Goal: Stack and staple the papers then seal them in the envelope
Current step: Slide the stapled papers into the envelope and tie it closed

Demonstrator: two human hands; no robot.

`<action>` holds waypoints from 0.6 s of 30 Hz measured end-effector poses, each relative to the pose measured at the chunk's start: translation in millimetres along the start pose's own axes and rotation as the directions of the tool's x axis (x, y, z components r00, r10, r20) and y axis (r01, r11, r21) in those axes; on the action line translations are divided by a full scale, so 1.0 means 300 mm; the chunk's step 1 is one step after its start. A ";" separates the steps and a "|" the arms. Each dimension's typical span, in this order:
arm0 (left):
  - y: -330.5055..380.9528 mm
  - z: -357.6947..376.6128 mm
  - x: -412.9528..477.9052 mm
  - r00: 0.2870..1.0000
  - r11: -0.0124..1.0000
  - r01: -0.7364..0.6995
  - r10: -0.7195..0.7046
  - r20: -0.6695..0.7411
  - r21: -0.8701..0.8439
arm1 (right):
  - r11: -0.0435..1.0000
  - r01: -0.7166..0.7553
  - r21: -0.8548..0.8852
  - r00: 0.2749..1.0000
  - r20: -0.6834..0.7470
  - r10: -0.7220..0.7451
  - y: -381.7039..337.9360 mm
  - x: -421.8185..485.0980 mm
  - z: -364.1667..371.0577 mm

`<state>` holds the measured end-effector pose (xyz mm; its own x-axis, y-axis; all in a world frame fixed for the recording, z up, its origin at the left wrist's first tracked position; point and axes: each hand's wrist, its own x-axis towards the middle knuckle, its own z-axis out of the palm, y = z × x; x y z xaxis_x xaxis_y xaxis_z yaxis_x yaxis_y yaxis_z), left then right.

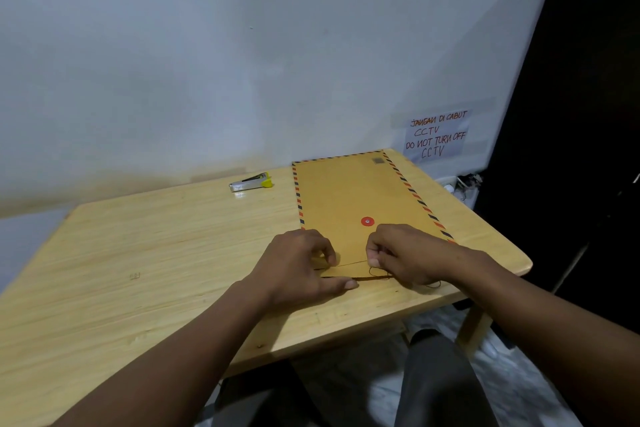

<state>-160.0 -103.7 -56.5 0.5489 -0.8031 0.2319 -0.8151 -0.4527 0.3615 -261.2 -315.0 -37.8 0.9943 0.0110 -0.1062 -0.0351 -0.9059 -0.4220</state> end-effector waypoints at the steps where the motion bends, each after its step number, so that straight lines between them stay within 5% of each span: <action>1: -0.001 0.000 -0.001 1.000 1.000 0.001 -0.001 0.002 -0.001 | 0.999 -0.004 0.033 1.000 -0.008 0.004 0.003 -0.002 -0.005; 5: -0.008 0.005 0.000 1.000 1.000 0.002 -0.002 0.001 -0.007 | 0.998 0.040 0.041 0.999 -0.001 -0.040 -0.002 -0.013 -0.036; 13: -0.009 0.004 0.008 1.000 1.000 -0.007 0.007 -0.009 -0.022 | 0.850 0.148 -0.505 0.977 -0.059 -0.205 -0.056 -0.022 -0.021; 18: -0.011 0.006 0.009 1.000 1.000 -0.001 0.001 -0.014 -0.019 | 0.853 0.158 -0.498 0.976 -0.050 -0.210 -0.056 -0.020 -0.007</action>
<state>-156.2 -105.1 -58.6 0.5507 -0.7979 0.2450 -0.8120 -0.4442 0.3786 -266.4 -300.5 -28.2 0.9833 0.1796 0.0299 0.1771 -0.9816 0.0714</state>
